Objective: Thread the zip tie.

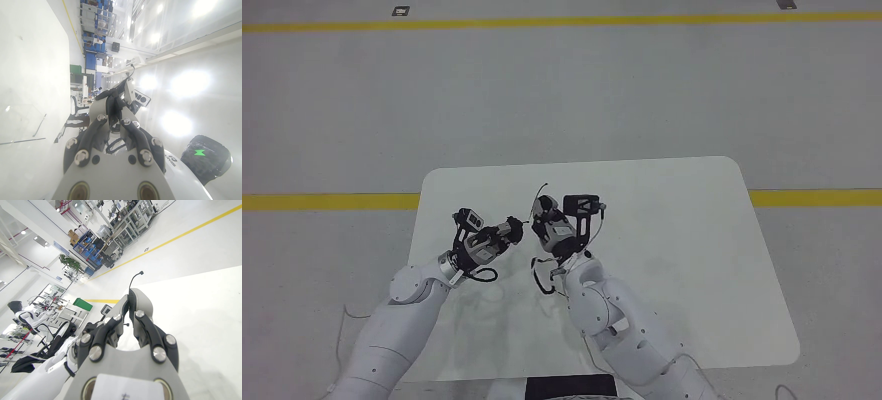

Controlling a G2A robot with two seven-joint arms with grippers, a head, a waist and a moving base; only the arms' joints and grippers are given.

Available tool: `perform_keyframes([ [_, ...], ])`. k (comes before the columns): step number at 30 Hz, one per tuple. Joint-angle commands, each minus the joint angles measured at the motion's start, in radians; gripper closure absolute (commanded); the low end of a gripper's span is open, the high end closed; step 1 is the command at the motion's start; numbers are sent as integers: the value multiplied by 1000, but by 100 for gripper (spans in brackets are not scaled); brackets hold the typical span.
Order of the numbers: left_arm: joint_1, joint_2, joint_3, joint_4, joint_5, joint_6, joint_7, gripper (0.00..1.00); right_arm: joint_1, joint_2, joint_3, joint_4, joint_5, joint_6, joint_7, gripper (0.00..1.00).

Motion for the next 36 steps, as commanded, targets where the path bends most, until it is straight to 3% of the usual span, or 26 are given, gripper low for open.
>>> perform_keyframes([
  [1,0,0,0,0,0,0,0,100,1,-1,2,1,-1,-2,5,100],
  [36,0,0,0,0,0,0,0,100,-24,-2,27,-20,-36,-45,67,100],
])
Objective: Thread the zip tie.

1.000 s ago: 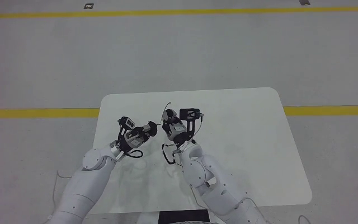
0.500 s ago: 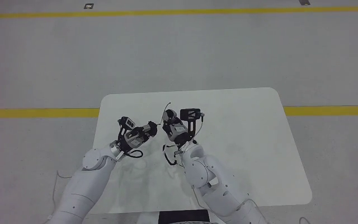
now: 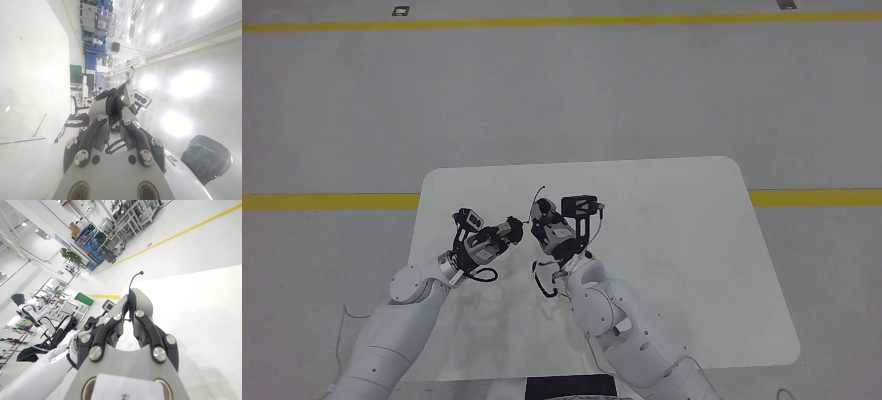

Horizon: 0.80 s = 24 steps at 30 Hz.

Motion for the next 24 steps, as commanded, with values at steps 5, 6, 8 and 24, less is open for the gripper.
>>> perform_keyframes([
  [5,0,0,0,0,0,0,0,100,0,-1,-1,4,-6,0,3,100],
  [6,0,0,0,0,0,0,0,100,0,-2,-1,4,-7,0,3,100],
  [8,0,0,0,0,0,0,0,100,-1,-2,0,4,-13,3,1,100],
  [24,0,0,0,0,0,0,0,100,-15,-1,11,-6,-40,6,8,100],
])
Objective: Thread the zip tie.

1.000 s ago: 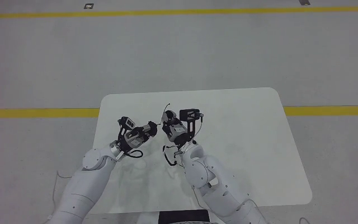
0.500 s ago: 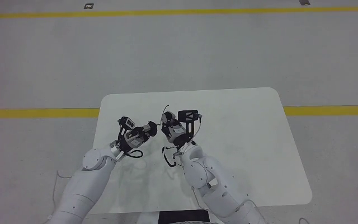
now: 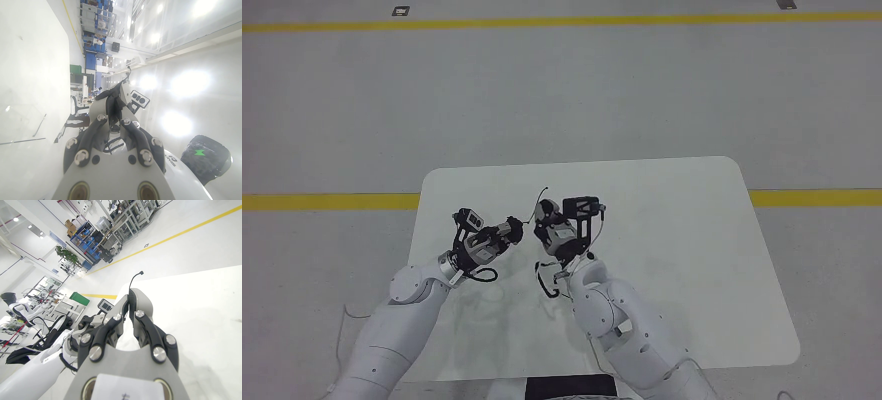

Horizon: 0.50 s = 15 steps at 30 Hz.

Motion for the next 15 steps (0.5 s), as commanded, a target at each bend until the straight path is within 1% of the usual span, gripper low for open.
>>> perform_keyframes([
  [1,0,0,0,0,0,0,0,100,-1,-1,-2,-2,2,-2,0,100],
  [15,0,0,0,0,0,0,0,100,-4,-3,-9,0,7,-24,13,100],
])
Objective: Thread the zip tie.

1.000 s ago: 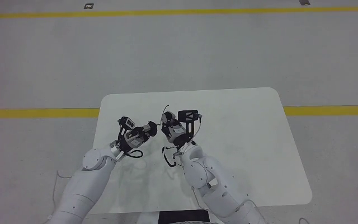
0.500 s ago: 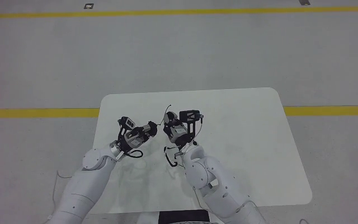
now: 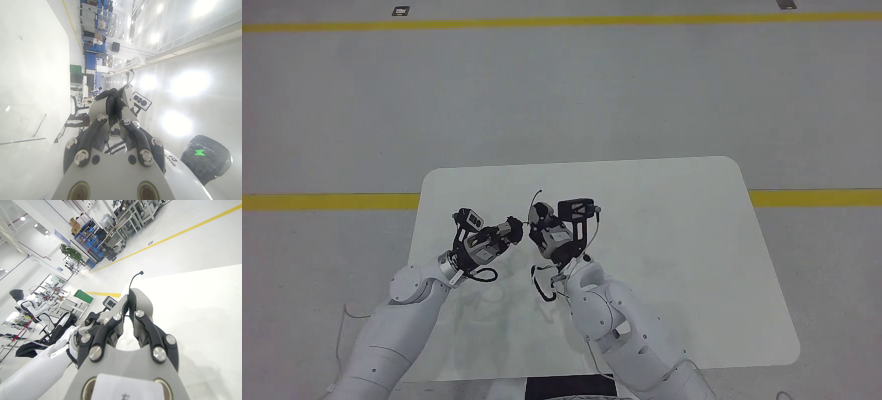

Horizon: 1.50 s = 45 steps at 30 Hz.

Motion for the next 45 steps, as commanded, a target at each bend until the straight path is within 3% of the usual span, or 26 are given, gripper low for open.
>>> perform_keyframes([
  [1,0,0,0,0,0,0,0,100,-2,0,1,0,-2,-2,3,100],
  [35,0,0,0,0,0,0,0,100,-14,0,7,18,-18,-11,-2,100],
  [36,0,0,0,0,0,0,0,100,-15,0,9,18,-17,-9,-2,92],
  [37,0,0,0,0,0,0,0,100,-16,0,10,17,-17,-7,-2,65],
  [38,0,0,0,0,0,0,0,100,-16,0,11,17,-17,-6,-2,48],
  [39,0,0,0,0,0,0,0,100,-17,0,12,17,-17,-4,-3,10],
  [40,0,0,0,0,0,0,0,100,-18,0,14,16,-17,-3,-3,0],
  [45,0,0,0,0,0,0,0,100,-22,2,27,10,-25,1,-15,0],
])
